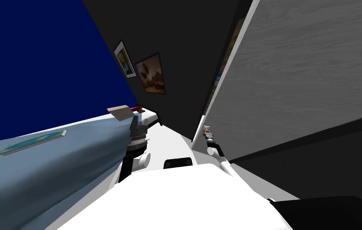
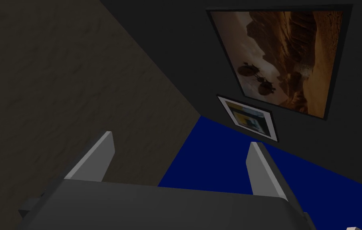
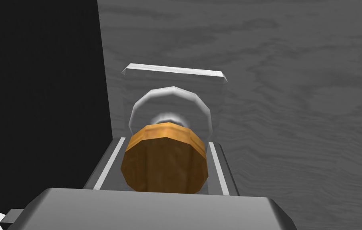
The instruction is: Pull the door open
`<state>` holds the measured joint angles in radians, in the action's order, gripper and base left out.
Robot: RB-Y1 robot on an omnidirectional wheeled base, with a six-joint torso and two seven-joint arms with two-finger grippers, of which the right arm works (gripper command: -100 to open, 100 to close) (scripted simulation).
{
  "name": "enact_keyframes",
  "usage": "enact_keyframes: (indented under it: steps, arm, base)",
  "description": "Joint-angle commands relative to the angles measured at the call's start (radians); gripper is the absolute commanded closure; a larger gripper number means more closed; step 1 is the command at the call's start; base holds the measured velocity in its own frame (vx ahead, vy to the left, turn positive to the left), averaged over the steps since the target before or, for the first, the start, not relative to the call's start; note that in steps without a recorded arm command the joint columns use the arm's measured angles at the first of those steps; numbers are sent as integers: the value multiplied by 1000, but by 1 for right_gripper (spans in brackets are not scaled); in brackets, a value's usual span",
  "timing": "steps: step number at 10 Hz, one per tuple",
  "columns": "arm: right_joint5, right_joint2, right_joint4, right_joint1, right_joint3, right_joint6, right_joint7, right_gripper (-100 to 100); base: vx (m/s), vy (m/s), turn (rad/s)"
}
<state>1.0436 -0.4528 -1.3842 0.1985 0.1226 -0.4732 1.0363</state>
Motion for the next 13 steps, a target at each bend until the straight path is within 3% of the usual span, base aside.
enact_keyframes:
  steps: [1,5,6,13]
  arm:
    - [-2,-13,-13,11,17,-4,14,100]
    - [-9,-56,-38,32,62,-22,55,100]
    - [-8,-50,-33,29,57,-17,48,100]
    - [-30,-127,-66,69,126,-60,128,100]
  base:
    - [-269,-62,162]
    - [-270,-48,142]
    - [-134,-18,40]
    - [-223,-51,145]
